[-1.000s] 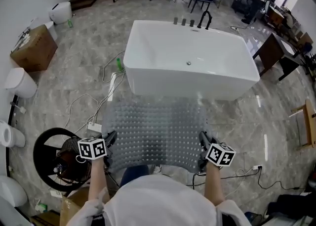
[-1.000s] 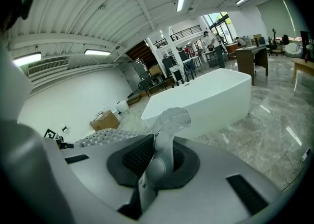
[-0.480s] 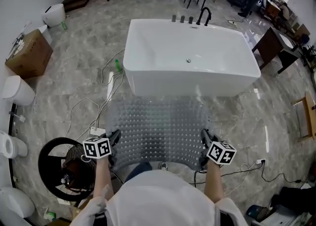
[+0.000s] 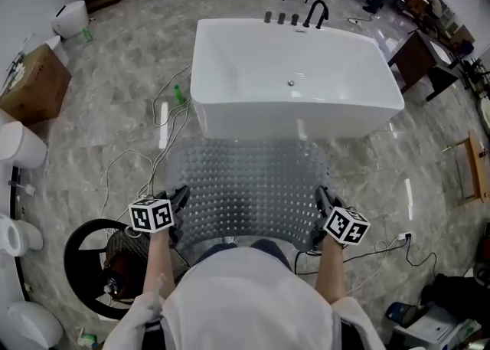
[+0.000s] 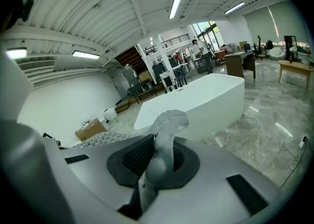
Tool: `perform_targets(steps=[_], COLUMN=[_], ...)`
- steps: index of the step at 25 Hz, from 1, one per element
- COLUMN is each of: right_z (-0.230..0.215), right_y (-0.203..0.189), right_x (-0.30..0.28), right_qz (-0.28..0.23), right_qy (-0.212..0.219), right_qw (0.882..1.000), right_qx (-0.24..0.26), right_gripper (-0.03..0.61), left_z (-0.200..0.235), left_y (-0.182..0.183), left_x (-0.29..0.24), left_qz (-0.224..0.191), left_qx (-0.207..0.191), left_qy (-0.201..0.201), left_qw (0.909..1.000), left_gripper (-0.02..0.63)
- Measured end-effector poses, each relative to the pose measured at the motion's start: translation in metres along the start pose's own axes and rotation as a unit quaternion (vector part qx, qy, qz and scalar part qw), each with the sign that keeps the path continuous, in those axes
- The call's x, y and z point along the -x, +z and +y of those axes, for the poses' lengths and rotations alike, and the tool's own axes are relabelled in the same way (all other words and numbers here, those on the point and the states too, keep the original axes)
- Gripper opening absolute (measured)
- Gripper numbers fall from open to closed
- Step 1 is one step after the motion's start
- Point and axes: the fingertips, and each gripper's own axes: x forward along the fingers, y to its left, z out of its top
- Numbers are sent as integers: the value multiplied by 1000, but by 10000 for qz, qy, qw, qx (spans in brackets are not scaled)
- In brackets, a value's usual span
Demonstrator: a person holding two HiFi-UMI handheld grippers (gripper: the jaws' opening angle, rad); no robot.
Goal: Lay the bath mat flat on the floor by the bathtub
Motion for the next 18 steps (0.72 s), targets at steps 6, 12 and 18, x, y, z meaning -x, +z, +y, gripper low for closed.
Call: perform_targets(steps=[6, 12, 18], right_z=[7, 9, 6], right_y=[12, 24, 44], right_x=[-13, -32, -63], right_qz=[-53, -24, 77], right_qy=[-91, -59, 75], right_qw=[9999, 9999, 9997], right_qx=[58, 138, 206], right_gripper=[41, 41, 41], left_z=[12, 22, 26], left_y=[21, 33, 54], left_x=[-7, -21, -38], left_qz=[11, 7, -64], left_qx=[-91, -52, -10], left_qy=[-70, -62, 71], left_qw=[9999, 10000, 10000], left_gripper=[43, 43, 43])
